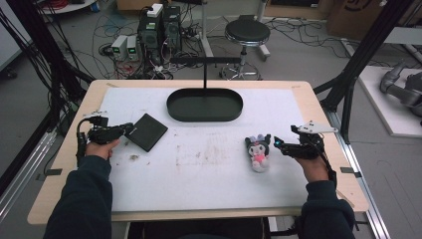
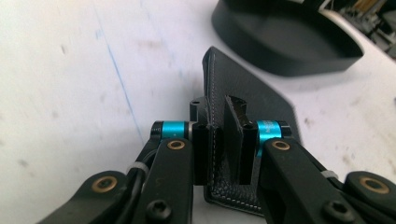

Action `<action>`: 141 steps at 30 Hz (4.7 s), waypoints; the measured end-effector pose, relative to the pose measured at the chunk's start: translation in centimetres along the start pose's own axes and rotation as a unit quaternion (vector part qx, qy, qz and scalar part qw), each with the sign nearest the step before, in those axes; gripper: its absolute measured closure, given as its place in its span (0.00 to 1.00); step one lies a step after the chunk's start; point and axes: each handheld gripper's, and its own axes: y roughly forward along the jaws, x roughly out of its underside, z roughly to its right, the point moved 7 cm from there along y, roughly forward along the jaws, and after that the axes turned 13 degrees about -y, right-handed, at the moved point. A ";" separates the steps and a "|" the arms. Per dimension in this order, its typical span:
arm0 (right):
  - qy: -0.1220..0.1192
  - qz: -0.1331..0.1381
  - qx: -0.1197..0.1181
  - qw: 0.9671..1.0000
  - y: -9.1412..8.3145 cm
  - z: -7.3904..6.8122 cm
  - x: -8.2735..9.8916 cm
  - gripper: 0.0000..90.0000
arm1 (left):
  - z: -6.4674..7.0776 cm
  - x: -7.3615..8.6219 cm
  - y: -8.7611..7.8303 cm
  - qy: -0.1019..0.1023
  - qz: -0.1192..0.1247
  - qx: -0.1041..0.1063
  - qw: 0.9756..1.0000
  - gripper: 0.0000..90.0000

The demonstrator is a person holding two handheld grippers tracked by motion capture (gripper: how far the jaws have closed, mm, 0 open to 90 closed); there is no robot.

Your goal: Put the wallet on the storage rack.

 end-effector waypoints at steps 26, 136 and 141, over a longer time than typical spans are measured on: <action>0.000 0.005 0.004 1.000 -0.3 -0.1 -0.2 0.23 | 6.1 0.7 -4.7 0.131 0.049 0.024 0.990 0.93; 0.018 0.016 -0.010 1.000 -0.3 -0.1 0.0 0.23 | 11.5 -4.9 17.2 0.080 -0.018 0.017 0.996 0.54; 0.017 0.016 -0.011 1.000 -0.3 -0.2 -0.1 0.23 | 11.7 -3.7 18.3 0.086 -0.040 0.005 0.995 0.47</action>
